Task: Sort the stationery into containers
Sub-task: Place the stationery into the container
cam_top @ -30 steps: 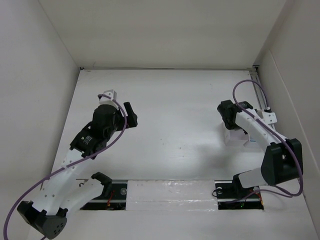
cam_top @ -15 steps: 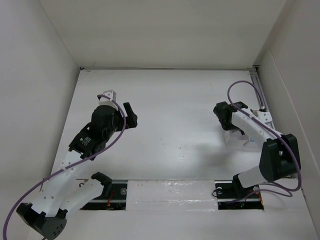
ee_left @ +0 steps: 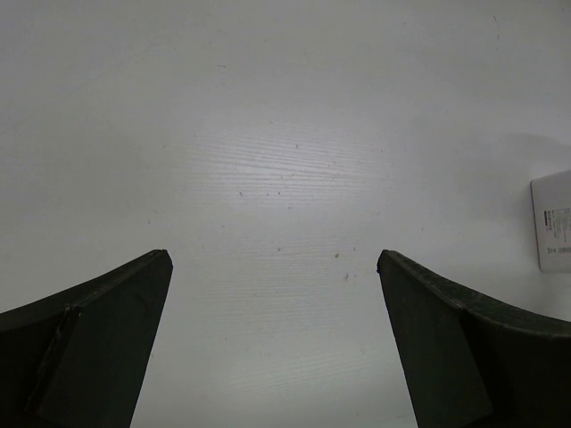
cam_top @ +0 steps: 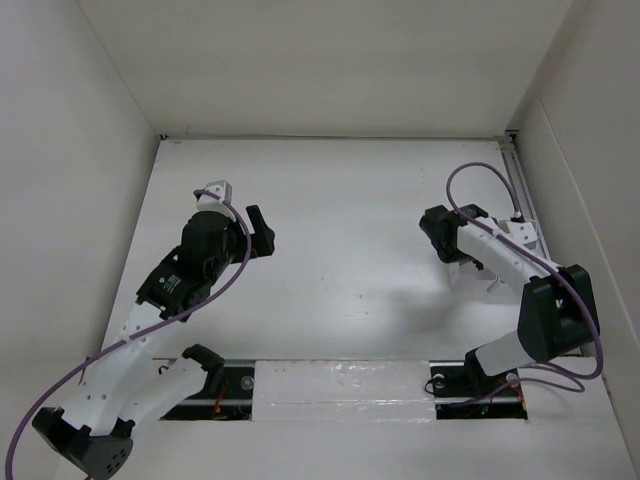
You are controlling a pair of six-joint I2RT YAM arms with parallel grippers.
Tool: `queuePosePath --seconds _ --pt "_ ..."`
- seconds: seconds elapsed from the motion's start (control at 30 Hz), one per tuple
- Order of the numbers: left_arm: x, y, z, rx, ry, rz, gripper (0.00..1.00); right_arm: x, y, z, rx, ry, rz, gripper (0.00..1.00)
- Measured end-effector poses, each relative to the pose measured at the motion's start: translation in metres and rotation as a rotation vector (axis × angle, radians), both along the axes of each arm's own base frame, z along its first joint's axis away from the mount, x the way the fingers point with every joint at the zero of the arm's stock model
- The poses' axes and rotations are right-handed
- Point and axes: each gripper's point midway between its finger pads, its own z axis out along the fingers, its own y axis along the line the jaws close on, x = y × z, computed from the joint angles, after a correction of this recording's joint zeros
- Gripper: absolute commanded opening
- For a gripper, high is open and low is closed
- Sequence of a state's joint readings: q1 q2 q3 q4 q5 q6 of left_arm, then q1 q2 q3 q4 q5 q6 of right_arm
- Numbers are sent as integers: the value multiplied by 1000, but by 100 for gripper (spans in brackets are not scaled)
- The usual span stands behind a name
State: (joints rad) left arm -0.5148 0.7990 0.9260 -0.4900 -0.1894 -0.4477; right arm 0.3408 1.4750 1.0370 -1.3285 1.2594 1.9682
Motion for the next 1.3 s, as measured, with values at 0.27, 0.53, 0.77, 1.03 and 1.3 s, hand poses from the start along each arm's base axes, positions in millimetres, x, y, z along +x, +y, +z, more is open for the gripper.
queuePosePath --seconds 0.27,0.53,0.77,1.03,1.3 --pt "0 0 0 0 0 -3 100 3 5 -6 -8 28 17 11" --pt "0 0 0 0 0 -3 100 5 9 -8 0 36 23 22" --pt "0 0 0 0 0 -3 100 5 12 -9 11 37 27 43" --pt "0 -1 0 2 -1 -9 100 5 14 -10 20 41 30 46" --pt "0 -1 1 2 -3 -8 100 10 34 -8 26 41 100 58"
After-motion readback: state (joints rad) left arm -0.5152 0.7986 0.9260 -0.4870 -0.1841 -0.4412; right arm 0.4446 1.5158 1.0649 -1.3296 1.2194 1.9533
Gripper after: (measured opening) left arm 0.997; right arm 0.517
